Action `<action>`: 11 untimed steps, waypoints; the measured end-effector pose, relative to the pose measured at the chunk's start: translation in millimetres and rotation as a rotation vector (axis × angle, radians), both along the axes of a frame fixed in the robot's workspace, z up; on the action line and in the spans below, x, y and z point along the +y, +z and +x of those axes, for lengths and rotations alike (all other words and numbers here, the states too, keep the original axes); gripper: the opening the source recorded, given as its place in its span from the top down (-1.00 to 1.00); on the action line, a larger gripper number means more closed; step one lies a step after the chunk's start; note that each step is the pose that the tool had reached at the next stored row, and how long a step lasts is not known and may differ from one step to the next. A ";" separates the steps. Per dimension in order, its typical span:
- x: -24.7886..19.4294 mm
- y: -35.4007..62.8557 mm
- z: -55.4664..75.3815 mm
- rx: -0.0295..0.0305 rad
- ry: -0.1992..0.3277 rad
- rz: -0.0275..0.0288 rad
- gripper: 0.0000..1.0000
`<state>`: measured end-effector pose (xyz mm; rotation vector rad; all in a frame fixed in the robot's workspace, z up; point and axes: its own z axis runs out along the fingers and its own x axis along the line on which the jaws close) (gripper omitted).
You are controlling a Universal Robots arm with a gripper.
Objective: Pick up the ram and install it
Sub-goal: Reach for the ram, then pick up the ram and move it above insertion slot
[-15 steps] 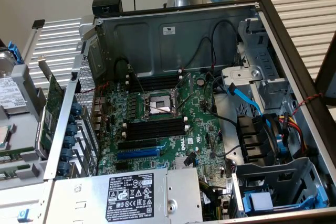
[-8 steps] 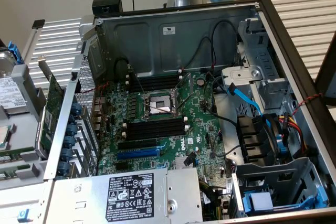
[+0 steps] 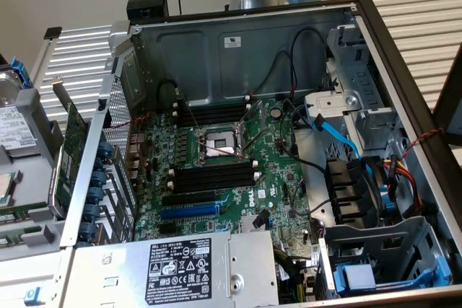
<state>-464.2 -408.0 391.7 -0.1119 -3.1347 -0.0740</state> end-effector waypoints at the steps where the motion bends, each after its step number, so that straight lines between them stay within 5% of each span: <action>1: -0.3 0.0 -2.0 0.0001 0.000 0.0000 0.79; 11: -6.9 0.0 -9.9 0.0003 0.019 0.0000 0.79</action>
